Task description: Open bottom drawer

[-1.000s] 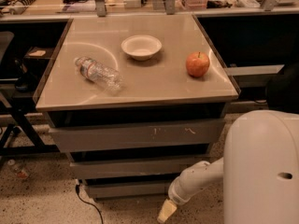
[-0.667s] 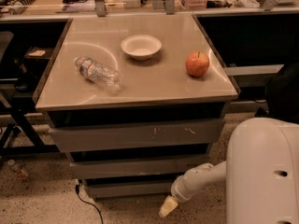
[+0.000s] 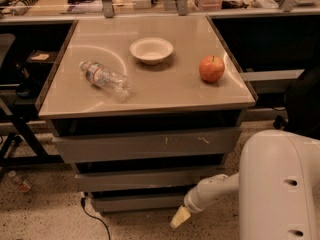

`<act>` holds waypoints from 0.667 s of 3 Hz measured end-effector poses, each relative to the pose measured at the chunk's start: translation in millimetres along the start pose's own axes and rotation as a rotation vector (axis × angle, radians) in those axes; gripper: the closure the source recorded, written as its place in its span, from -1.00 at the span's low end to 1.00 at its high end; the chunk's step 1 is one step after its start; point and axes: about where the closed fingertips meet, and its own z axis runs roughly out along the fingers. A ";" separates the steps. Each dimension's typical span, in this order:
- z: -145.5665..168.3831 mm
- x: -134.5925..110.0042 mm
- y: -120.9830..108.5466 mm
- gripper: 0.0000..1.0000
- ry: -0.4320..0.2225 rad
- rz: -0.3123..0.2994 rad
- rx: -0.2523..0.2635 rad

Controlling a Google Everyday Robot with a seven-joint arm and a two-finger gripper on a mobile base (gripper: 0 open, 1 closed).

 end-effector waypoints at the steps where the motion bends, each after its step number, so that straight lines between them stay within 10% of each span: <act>1: 8.0 1.7 3.4 -1.00 -0.015 -0.001 -0.015; 2: 32.0 15.0 0.8 -1.00 -0.027 0.018 -0.024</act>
Offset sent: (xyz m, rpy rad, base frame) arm -0.0111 -0.0040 -0.0738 0.0597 0.0243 -0.0342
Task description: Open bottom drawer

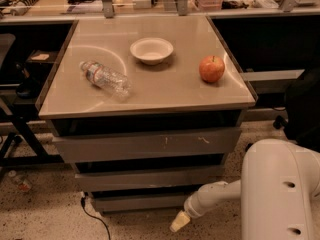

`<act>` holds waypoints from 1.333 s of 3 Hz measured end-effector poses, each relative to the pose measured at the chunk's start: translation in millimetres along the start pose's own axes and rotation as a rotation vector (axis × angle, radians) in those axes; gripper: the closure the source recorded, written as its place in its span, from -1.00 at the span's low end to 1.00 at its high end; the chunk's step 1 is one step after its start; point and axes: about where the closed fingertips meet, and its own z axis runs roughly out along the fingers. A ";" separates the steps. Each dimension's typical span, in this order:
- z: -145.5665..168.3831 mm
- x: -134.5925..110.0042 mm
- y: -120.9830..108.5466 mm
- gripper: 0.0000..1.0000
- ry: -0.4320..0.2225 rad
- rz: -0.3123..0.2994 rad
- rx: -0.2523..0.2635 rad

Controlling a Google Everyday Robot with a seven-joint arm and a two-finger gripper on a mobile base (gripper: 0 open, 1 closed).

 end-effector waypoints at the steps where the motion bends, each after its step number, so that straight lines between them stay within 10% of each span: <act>1: 14.1 7.2 -7.9 -1.00 -0.019 0.013 0.010; 4: -3.4 -10.8 -35.6 -1.00 -0.110 -0.036 0.082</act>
Offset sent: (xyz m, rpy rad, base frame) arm 0.0192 -0.0160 -0.0345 0.0331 -0.0574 -0.0389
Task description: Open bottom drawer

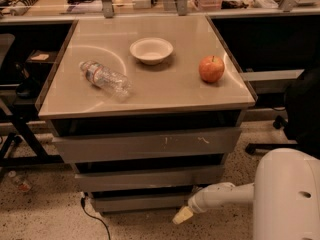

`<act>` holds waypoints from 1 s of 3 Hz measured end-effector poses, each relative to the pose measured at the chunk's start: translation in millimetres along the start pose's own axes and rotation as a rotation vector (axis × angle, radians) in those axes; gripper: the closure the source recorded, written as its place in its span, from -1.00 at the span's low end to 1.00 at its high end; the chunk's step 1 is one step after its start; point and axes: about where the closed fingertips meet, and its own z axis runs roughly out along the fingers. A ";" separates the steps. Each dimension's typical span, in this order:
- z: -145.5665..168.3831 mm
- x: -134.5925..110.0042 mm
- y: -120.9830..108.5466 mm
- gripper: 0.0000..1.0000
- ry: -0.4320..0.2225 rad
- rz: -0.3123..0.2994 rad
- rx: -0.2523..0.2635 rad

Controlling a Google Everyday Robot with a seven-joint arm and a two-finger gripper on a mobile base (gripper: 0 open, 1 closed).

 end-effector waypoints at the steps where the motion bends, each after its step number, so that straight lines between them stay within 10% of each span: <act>1: 12.7 -7.2 2.8 -1.00 -0.018 -0.020 -0.010; 3: 42.4 -9.2 14.7 -1.00 -0.011 -0.052 -0.049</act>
Offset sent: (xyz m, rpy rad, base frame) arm 0.0161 0.0353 -0.0311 0.0460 -0.0187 0.0642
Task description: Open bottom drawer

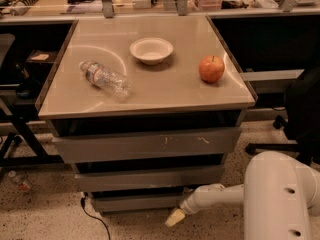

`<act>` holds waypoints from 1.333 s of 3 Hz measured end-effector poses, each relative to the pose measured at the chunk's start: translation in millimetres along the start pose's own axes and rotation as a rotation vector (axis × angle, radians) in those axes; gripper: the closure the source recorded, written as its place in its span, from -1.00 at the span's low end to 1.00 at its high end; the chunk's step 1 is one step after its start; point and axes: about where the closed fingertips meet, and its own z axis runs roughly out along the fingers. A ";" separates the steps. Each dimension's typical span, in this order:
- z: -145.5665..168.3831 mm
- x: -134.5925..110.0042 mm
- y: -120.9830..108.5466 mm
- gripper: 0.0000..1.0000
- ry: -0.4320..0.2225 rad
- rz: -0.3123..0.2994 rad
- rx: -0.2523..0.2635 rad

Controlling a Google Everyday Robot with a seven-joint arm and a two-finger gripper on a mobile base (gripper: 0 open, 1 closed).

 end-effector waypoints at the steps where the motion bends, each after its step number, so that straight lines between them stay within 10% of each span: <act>1: 9.3 14.0 12.0 -1.00 0.028 -0.015 -0.029; 4: -1.1 29.1 34.3 -1.00 0.079 -0.037 -0.082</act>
Offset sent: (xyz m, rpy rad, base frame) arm -0.0346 0.0053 -0.0372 -0.0398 0.0989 0.1021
